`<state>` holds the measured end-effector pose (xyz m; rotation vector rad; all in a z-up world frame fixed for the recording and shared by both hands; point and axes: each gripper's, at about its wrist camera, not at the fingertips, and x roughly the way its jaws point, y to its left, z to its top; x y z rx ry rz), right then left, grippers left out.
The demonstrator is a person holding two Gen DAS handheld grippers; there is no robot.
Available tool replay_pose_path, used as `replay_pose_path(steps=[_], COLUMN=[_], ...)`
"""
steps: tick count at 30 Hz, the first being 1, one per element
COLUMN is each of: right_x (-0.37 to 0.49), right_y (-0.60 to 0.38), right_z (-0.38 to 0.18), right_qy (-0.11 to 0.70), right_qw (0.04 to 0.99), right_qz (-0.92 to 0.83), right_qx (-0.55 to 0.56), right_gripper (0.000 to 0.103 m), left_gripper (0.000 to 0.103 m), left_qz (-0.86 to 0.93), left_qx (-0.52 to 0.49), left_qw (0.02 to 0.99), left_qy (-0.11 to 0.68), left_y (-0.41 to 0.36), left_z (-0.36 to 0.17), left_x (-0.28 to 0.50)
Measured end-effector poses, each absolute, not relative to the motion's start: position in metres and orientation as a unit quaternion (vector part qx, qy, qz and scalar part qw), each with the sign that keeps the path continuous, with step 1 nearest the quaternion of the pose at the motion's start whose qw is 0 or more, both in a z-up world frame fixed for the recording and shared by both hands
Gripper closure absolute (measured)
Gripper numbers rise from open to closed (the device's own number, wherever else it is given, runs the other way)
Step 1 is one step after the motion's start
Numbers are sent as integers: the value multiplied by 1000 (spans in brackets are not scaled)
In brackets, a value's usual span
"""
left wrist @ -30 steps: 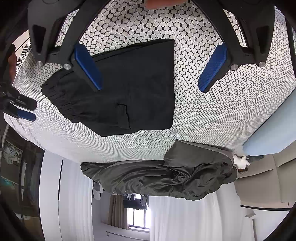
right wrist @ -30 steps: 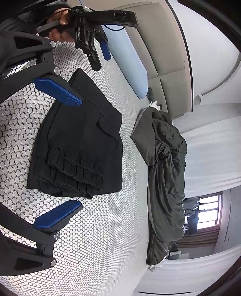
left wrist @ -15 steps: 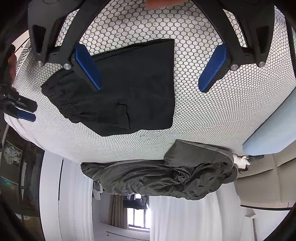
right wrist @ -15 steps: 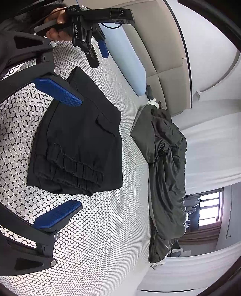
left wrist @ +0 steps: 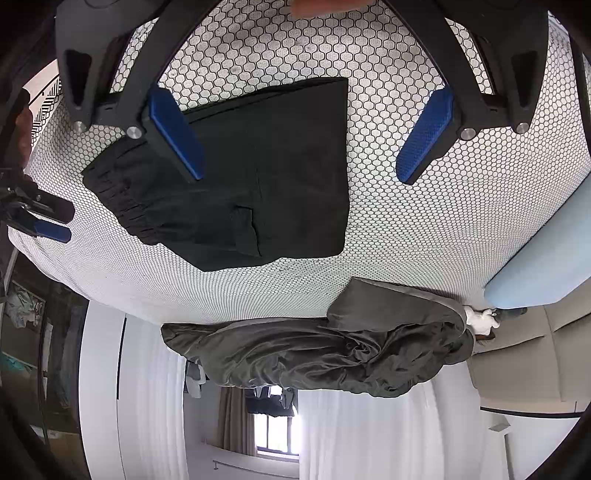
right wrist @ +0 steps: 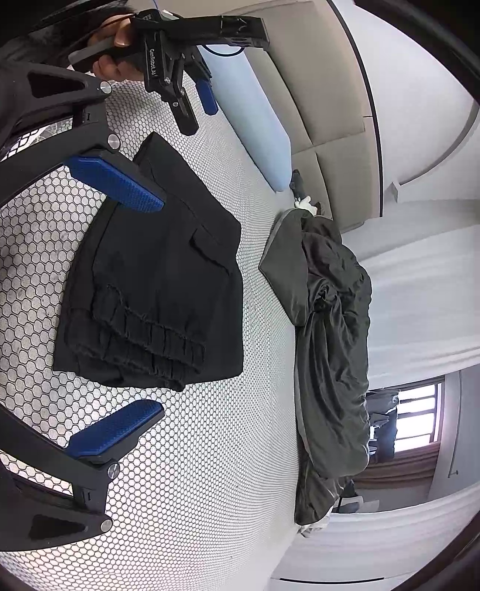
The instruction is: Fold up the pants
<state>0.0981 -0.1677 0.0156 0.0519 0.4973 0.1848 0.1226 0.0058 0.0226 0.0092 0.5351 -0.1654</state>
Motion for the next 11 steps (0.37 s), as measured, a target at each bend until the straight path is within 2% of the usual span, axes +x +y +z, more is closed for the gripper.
replay_pose_path(steps=[11], right_x=[99], right_y=[-167], right_z=[16], right_qy=[247], right_qw=[964], right_qz=[92], right_qx=[25], right_gripper=[0], left_gripper=[0], left_qz=[-83], left_qx=[5], left_qw=[961], left_qy=[265], left_y=[8], left_z=[22], left_x=[125])
